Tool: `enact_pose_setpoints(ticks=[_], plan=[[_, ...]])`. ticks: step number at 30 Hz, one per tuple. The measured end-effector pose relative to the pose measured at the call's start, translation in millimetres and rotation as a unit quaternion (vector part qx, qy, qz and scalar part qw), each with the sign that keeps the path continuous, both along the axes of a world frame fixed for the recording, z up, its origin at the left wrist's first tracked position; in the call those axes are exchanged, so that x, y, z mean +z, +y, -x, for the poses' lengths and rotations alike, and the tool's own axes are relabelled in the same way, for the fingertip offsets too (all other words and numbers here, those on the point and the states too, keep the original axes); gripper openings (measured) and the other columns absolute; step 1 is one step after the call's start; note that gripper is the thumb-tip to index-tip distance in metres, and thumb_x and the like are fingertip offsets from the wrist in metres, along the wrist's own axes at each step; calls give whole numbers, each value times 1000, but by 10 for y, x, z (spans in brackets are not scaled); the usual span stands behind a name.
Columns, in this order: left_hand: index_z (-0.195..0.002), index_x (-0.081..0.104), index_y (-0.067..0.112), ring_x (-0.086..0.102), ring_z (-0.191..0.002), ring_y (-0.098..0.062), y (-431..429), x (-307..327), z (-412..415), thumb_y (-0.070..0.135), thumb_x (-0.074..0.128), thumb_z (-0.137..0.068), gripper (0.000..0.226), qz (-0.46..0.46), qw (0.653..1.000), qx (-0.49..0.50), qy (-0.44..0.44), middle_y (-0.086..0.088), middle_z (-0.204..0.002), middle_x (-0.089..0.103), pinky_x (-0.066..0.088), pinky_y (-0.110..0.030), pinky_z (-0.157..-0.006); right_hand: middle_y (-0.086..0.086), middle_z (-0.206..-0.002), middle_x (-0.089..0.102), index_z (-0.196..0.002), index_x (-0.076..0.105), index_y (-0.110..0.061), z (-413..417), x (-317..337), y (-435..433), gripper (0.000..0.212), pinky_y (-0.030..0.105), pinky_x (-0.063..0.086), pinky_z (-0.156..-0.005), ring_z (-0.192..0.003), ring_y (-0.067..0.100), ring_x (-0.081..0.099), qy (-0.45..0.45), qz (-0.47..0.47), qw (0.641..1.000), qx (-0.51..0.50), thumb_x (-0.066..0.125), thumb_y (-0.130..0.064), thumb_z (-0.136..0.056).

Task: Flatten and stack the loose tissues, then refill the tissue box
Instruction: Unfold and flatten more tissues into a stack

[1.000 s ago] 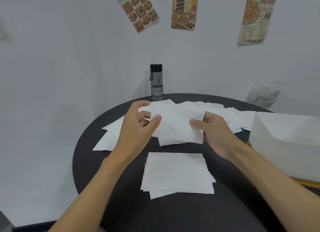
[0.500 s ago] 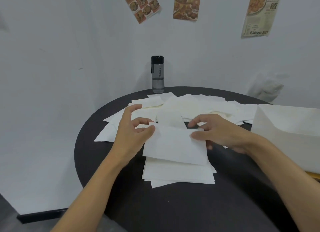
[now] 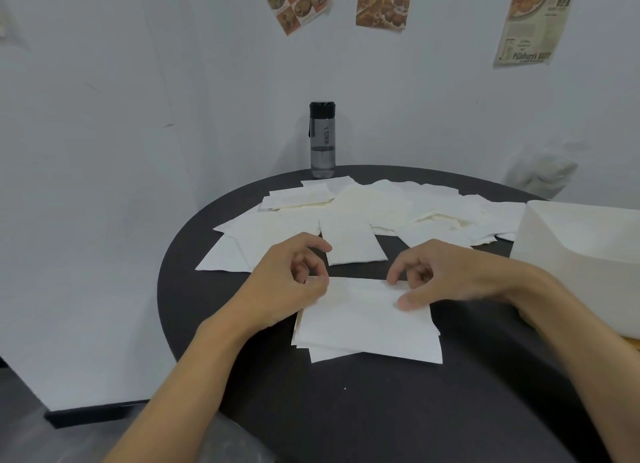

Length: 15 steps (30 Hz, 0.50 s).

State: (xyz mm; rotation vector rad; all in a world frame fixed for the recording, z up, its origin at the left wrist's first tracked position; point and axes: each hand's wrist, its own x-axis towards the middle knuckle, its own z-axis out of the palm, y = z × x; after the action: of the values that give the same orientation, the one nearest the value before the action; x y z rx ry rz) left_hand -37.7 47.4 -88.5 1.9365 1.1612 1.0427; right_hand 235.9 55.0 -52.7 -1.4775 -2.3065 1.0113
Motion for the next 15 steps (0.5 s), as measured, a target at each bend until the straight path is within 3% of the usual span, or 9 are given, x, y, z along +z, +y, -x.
enact_pose_setpoints(ticks=[3,7,11,15], plan=[[-100,66,35,50,-73,-11,15,-43,19,16,71,-85,25,-32,997,18,72,11,-89,66,46,-18,-70,-12,-67,51,-100,70,-33,-20,-39,44,25,29,38,-62,-64,8,46,6,-26,999,-24,83,-35,-78],[-96,63,36,54,-100,-4,141,-79,-21,33,70,-89,10,-86,984,83,132,18,-101,61,45,-25,-90,-11,-78,64,-94,70,-27,77,-187,162,14,15,44,-66,-72,6,57,71,-137,982,-107,78,-30,-83],[-107,67,27,55,-107,-12,360,-1,-123,39,68,-92,19,-100,968,93,209,13,-110,63,44,-37,-101,-11,-100,64,-100,68,-23,153,-370,350,18,8,40,-72,-88,1,58,52,-219,959,-171,77,-26,-85],[-111,67,24,56,-105,-14,515,18,-243,42,71,-90,28,-105,960,74,250,9,-114,64,45,-31,-96,-6,-94,69,-99,71,-14,184,-439,471,17,6,40,-70,-87,8,61,47,-246,949,-191,77,-21,-84]])
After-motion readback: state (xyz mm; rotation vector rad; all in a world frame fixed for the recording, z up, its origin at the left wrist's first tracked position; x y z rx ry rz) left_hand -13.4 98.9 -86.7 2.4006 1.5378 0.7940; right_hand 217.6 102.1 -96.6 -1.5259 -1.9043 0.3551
